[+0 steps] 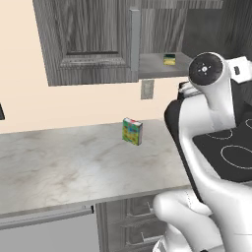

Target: Pick the dish brush and sponge from the cabinet and place them on the counter.

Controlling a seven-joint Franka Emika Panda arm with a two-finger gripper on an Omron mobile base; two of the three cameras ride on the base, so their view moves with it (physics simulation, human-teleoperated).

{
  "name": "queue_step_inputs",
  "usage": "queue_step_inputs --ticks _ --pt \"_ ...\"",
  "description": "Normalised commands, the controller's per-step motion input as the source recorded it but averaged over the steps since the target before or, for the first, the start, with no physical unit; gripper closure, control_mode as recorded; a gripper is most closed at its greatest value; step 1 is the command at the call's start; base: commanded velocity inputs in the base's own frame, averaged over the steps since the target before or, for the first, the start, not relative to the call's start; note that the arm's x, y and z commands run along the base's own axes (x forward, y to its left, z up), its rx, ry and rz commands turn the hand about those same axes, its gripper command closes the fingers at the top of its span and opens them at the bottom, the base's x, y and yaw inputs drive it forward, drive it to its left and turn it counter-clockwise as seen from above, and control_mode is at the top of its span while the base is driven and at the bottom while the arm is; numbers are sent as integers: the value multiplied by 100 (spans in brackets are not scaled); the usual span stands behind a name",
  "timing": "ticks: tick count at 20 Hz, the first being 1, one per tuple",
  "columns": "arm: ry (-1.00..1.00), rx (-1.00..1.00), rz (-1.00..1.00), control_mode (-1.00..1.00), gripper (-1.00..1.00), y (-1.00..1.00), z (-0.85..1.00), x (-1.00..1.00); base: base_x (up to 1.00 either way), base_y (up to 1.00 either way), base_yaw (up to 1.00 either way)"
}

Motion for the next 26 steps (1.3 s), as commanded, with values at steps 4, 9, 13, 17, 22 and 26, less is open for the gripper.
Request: queue_step_inputs --ticks 4,9,13,17,22,26 --pt "-2 13 31 -100 -100 25 0 0 0 0 0" --pt "-7 7 22 -100 -100 40 0 0 0 0 0" --pt "-18 1 16 -100 -100 45 0 0 0 0 0" --pt "-20 10 16 -100 -100 35 0 0 0 0 0" --pt "-12 16 19 -100 -100 27 0 0 0 0 0" --pt "-9 11 17 -100 -100 28 0 0 0 0 0"
